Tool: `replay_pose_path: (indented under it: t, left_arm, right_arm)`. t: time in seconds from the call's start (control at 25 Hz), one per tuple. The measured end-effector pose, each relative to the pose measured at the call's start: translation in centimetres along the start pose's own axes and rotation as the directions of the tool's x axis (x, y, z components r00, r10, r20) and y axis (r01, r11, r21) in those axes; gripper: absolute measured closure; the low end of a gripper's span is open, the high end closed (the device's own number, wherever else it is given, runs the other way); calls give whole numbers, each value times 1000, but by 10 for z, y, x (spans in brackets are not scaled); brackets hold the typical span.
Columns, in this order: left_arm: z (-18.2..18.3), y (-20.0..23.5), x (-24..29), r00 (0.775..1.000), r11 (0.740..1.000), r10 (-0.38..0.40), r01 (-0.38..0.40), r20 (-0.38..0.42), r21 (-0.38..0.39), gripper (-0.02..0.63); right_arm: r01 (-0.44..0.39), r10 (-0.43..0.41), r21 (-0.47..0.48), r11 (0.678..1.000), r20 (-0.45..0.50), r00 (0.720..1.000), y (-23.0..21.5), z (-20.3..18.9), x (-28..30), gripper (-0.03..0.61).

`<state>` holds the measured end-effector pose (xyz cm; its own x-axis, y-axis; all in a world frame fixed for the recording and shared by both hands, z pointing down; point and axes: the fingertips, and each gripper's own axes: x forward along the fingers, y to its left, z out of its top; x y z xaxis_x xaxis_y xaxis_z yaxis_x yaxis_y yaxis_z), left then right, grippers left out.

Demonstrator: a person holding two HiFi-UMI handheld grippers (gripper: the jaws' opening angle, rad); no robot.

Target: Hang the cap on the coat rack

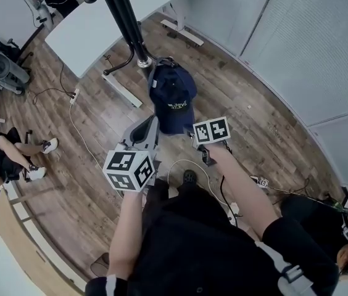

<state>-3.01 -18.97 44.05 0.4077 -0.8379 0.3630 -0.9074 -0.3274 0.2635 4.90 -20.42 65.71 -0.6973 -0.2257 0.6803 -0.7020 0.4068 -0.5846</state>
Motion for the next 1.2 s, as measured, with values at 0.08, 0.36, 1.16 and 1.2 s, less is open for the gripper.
replay_pose_path:
  t: [0.08,0.36,1.16,1.2]
  left_arm:
    - [0,2,-1,1000,1000,7,-7,2,-6,598]
    - [2,0,1,1000,1000,16,-16,14,-16,598]
    - [-6,1,-8,1000,1000,9,-9,3,-13,598]
    - [-7,3,-9,1000,1000,11,-11,2,-13,598]
  right_arm:
    - [1,-2,-8,1000,-6,1000,0,4,6,534]
    - [31,-32,-22,999,-27,999,-6,11,18,534]
    - [54,-55,-19,998,-50,997,-11,6,43,466]
    - [55,-56,-23,998,-51,997,-9,9,46,443]
